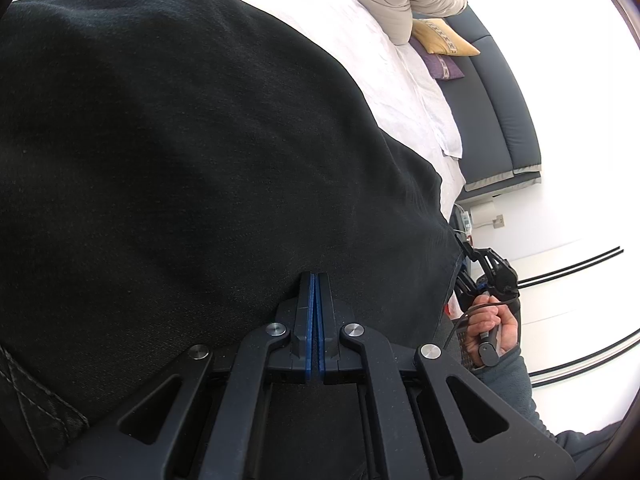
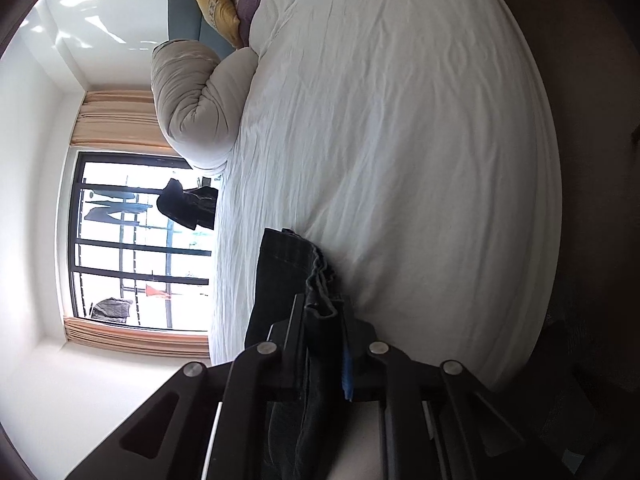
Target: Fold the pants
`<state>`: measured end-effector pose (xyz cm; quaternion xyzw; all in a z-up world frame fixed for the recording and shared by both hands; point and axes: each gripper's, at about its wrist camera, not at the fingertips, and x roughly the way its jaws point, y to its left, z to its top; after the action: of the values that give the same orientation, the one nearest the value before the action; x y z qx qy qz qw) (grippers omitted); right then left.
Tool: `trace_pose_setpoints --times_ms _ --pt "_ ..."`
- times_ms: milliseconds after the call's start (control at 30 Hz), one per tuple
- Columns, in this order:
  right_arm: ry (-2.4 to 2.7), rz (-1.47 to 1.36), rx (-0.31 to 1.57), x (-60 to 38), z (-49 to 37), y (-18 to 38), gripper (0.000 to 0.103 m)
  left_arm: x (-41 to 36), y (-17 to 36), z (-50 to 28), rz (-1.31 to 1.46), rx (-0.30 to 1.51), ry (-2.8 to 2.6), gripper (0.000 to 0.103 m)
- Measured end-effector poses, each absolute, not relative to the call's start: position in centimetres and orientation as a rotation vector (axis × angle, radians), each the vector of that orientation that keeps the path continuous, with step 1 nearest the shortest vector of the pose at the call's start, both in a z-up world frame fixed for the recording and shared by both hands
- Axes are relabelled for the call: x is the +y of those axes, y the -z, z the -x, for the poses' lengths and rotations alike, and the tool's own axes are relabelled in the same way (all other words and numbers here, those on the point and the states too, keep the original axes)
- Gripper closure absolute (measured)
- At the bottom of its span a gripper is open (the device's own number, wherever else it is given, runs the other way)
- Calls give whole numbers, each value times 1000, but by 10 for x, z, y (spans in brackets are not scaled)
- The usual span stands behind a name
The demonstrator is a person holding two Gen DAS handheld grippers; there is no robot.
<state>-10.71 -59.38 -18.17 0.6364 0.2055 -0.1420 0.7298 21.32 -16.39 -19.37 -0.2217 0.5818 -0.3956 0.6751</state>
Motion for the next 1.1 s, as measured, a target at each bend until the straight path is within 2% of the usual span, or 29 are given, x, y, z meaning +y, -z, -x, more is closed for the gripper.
trace_pose_setpoints --times_ms 233,400,567,700,833,933,1000,1067,1100 --pt "258 -1162 522 -560 73 117 89 -163 194 -213 508 1305 889 103" --pt "7 -682 729 -429 -4 57 88 -160 196 -214 534 1299 893 103" --pt "-282 -249 968 -276 -37 90 89 -154 198 -215 579 1300 902 103" --pt "-276 -295 1006 -267 -36 111 89 -148 196 -214 613 1300 899 102" --pt "-269 -274 982 -270 -32 104 89 -135 192 -214 672 1296 876 102" --pt "-276 -222 967 -259 -29 99 89 -124 188 -217 755 1284 883 80" --pt "-285 -164 962 -253 -31 94 88 -122 180 -219 807 1258 912 41" --pt "-296 -103 960 -240 -30 92 88 -121 172 -222 848 1234 927 25" --pt "-302 -78 957 -232 -29 92 88 -122 172 -224 856 1237 927 23"
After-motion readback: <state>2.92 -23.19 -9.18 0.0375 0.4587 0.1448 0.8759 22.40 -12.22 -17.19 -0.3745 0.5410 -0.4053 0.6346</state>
